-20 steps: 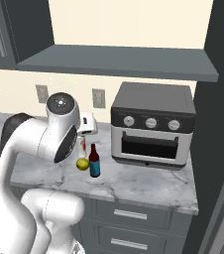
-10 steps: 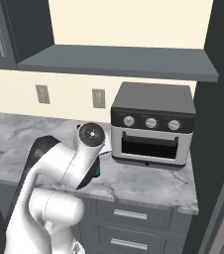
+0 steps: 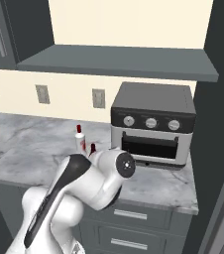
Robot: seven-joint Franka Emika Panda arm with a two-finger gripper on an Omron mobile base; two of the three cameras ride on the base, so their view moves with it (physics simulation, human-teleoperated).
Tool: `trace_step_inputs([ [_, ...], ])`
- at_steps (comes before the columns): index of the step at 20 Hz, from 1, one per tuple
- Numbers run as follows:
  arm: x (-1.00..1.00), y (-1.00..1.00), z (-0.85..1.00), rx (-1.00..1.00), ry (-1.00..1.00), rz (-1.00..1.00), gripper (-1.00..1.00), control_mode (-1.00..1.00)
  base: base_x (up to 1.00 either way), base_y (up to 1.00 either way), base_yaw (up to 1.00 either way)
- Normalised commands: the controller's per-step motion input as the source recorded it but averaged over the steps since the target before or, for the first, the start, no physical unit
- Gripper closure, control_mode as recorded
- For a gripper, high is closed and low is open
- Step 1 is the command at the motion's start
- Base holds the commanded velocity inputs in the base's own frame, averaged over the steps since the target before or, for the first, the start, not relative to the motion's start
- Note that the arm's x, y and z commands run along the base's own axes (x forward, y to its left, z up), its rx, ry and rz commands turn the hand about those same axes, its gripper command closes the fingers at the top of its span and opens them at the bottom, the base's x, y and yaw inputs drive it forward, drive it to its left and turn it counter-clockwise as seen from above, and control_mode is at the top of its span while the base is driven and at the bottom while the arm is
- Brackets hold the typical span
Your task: Place the beer and liquor on the top shelf of the fridge to keep them out of children's reach, and place the pear on lower shelves for easy access.
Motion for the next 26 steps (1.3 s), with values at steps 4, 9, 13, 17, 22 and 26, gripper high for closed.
trace_step_inputs([
  [4,0.07,0.0,-0.16,0.16,-0.2,0.15,-1.0,-1.0,0.0,0.0,0.0],
  [9,0.18,0.06,-0.03,0.11,-0.1,0.11,-1.0,-1.0,0.0,0.0,0.0],
  [13,0.27,0.13,0.0,0.02,0.0,0.06,-1.0,-1.0,0.0,0.0,0.0],
  [17,0.39,0.12,0.0,0.0,0.0,0.01,-1.0,-1.0,0.0,0.0,0.0],
  [22,0.37,0.0,0.0,0.0,0.0,0.0,-1.0,-1.0,0.0,0.0,0.0],
  [26,0.31,0.0,-0.03,0.0,0.0,0.0,-1.0,-1.0,0.0,0.0,0.0],
])
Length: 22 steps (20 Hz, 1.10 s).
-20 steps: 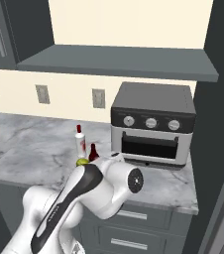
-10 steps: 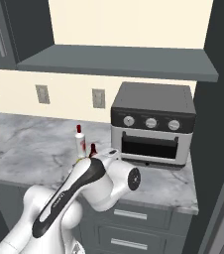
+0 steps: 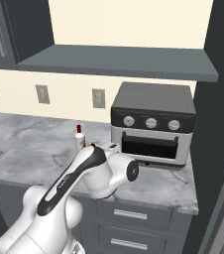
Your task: Place the beer and liquor on the top shelf of the fridge to keep them out of children's reach, and place the pear on lower shelves for easy access.
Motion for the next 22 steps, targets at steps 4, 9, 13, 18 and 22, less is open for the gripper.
trace_step_inputs([
  [4,0.28,0.0,-0.17,0.0,0.0,0.0,-1.0,-1.0,0.0,0.0,0.0],
  [9,0.23,0.0,-0.25,0.0,0.0,0.0,-1.0,-1.0,0.0,0.0,0.0],
  [13,0.19,0.0,-0.3,0.0,0.0,0.0,-1.0,-1.0,0.0,0.0,0.0],
  [18,0.18,0.0,-0.32,0.0,0.0,0.0,-1.0,-1.0,0.0,0.0,0.0],
  [22,0.2,0.0,-0.22,0.0,0.0,0.0,-1.0,-1.0,0.0,0.0,0.0],
])
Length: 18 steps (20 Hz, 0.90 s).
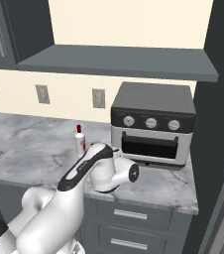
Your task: Place the beer and liquor on the top shelf of the fridge to keep them out of children's reach, and place the pear on lower shelves for easy access.
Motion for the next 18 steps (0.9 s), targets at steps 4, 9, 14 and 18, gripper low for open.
trace_step_inputs([
  [4,0.2,-0.03,-0.05,0.01,0.0,0.0,-1.0,-1.0,0.0,0.0,0.0],
  [9,0.22,0.0,-0.06,0.0,0.0,0.0,-1.0,-1.0,0.0,0.0,0.0],
  [14,0.22,0.0,-0.14,0.0,0.0,0.0,-1.0,-1.0,0.0,0.0,0.0],
  [18,0.23,0.0,-0.16,0.0,0.0,0.0,-1.0,-1.0,0.0,0.0,0.0],
])
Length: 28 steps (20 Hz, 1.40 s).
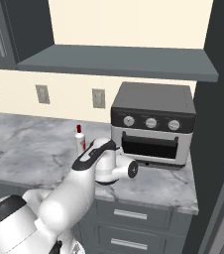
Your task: Place the beer and liquor on the top shelf of the fridge to keep them out of children's reach, and place the pear on lower shelves for easy access.
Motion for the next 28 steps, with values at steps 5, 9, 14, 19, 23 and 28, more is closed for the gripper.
trace_step_inputs([
  [5,0.24,0.0,-0.11,0.0,0.0,0.0,-1.0,-1.0,0.0,0.0,0.0],
  [9,0.08,0.0,-0.08,0.0,0.0,0.0,-1.0,-1.0,0.0,0.0,0.0],
  [14,0.0,0.0,-0.06,0.0,0.05,0.0,-1.0,-1.0,0.0,0.0,0.0],
  [19,0.0,0.0,-0.07,0.0,0.06,0.0,-1.0,-1.0,0.0,0.0,0.0],
  [23,0.0,0.2,-0.09,0.0,0.05,0.0,1.0,-1.0,0.0,0.0,0.0],
  [28,0.0,0.15,-0.06,0.0,0.02,0.0,1.0,-1.0,0.0,0.0,0.0],
])
